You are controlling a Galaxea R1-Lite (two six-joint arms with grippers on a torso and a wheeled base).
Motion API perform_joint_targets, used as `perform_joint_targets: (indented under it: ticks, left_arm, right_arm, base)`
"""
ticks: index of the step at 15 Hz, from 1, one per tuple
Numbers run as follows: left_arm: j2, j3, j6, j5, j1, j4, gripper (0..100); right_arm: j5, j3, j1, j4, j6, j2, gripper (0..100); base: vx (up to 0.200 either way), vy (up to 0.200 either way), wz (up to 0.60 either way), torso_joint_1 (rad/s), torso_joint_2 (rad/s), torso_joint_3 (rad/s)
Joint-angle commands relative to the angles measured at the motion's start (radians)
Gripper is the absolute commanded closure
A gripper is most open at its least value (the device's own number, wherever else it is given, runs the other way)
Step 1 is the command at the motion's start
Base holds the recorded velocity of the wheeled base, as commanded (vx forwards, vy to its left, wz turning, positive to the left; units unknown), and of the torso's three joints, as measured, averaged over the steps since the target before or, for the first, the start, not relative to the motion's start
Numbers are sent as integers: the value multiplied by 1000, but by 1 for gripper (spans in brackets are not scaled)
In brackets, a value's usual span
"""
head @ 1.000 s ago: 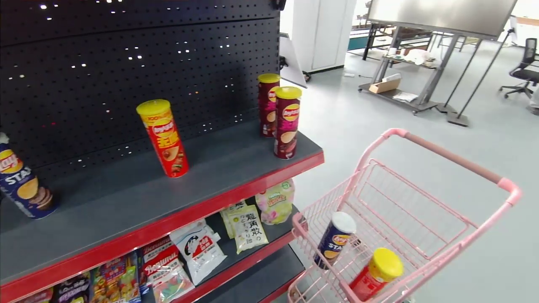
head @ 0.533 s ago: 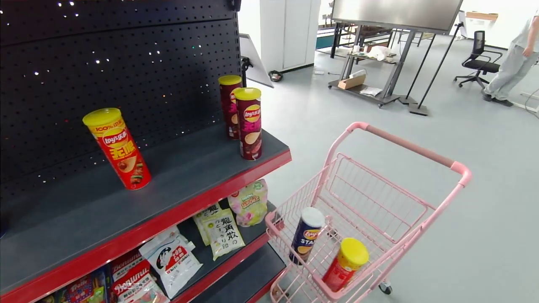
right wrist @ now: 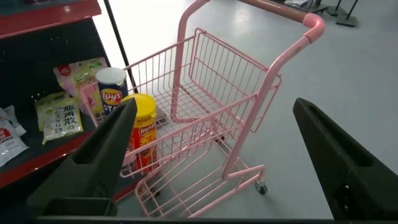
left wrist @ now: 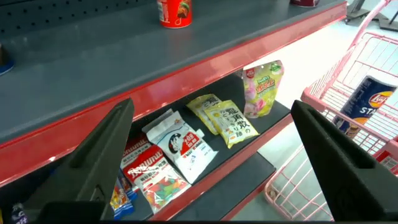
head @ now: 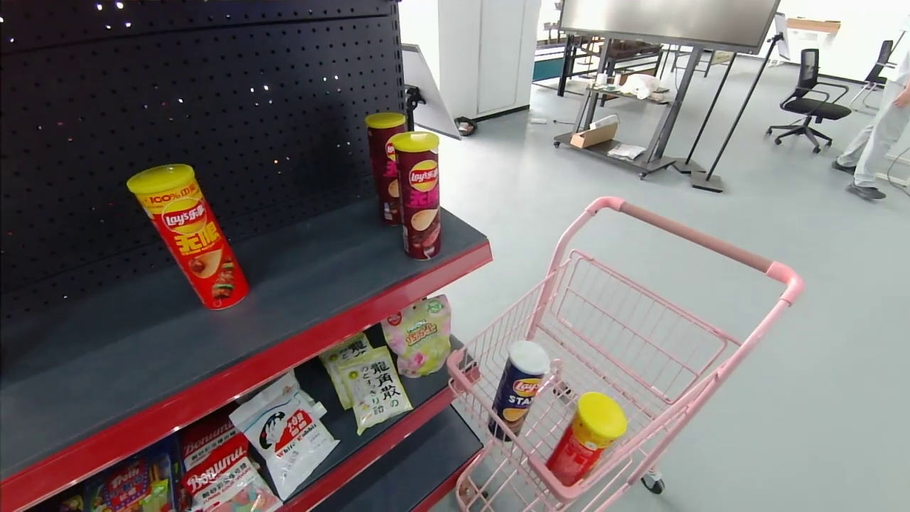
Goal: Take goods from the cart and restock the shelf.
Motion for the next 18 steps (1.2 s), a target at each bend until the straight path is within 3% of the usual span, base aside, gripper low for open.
perform_joint_targets:
  ticks: [1, 18]
  left_arm:
    - [0, 0, 0, 1, 0, -1, 0]
    - [0, 0, 0, 1, -1, -1, 0]
  right_arm:
    - [0, 0, 0, 0, -1, 0, 0]
    - [-1, 0, 0, 0, -2, 3, 0]
  base:
    - [0, 0, 0, -144, 334, 188]
    - [0, 0, 0, -147, 384, 233]
